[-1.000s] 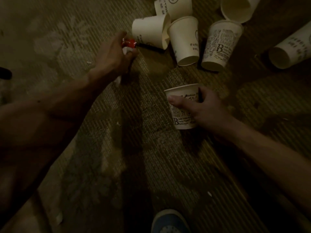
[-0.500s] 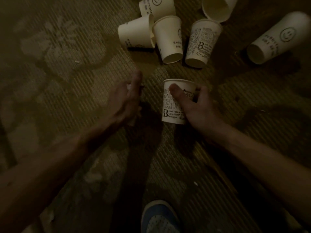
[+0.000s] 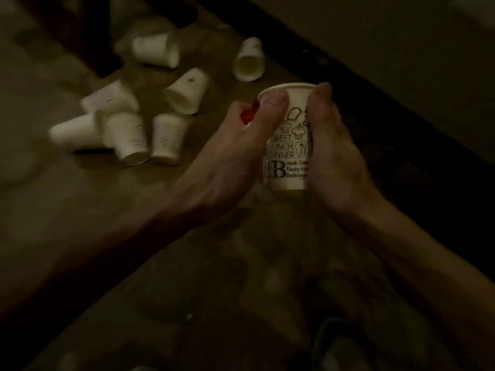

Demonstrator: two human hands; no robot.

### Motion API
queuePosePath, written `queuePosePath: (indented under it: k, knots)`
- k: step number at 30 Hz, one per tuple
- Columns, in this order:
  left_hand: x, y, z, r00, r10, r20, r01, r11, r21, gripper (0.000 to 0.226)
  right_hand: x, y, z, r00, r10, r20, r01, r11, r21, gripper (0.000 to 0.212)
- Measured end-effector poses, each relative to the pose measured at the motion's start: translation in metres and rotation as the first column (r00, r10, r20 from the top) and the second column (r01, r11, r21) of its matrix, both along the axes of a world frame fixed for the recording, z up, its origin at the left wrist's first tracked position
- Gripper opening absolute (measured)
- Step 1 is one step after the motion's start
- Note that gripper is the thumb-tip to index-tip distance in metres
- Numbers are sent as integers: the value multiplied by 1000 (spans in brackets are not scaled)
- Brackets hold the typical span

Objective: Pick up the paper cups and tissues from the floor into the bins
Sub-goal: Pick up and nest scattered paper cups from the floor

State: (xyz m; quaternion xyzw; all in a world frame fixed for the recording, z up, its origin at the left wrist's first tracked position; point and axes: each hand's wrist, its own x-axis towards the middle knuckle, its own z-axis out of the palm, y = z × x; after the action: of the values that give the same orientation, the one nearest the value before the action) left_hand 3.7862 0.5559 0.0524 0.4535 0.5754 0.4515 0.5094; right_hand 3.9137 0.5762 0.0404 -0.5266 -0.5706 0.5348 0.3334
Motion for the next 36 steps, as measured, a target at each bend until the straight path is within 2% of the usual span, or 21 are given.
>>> queuePosePath:
  k: [1,3,4,7,10,12,15,18,20,22,24,27,31,33,34,36]
  knots:
    - [17,8,6,997,-79,26,78,997,29,58,26,0,16,999,-35,28,34,999,22,46]
    - [53,19,26,968,-236,-86,243,967,78,60,80,-4,47,991,-111,77,106,992,72,58]
    - [78,26,42,945,-303,-124,317,942,112,61,105,-8,61,982,-164,92,155,983,95,58]
    - [144,33,74,867,-489,-95,497,840,217,57,175,-26,97,931,-344,121,325,934,151,53]
    - [214,38,92,767,-619,-171,642,741,197,44,236,-49,119,858,-489,160,454,865,212,55]
    - [260,38,94,706,-676,-212,708,684,176,42,272,-63,127,807,-569,156,539,819,199,56]
    - [313,32,86,634,-725,-268,772,608,182,43,311,-80,127,714,-665,216,626,746,228,44]
    - [325,29,71,592,-781,-198,806,573,148,46,330,-88,117,732,-631,257,563,773,293,37]
    - [314,32,63,551,-808,-209,834,539,117,55,333,-88,113,737,-579,349,497,814,302,37]
    - [300,36,58,495,-831,-253,868,486,104,53,334,-89,110,664,-526,532,407,851,333,46]
    - [291,39,54,445,-837,-320,894,437,101,42,333,-91,107,583,-474,660,311,880,358,51]
    - [285,43,51,450,-765,-461,889,431,152,52,331,-92,105,525,-385,759,232,923,308,59]
    - [276,52,51,495,-676,-545,851,505,147,69,329,-93,109,523,-320,790,175,947,269,87]
    - [270,55,56,494,-666,-559,839,534,105,72,324,-92,115,522,-374,766,130,923,362,81]
    - [267,57,59,484,-663,-572,840,535,91,67,321,-90,118,521,-415,746,98,897,430,69]
    - [254,64,76,468,-625,-625,845,523,109,31,306,-83,123,535,-489,688,38,828,559,40]
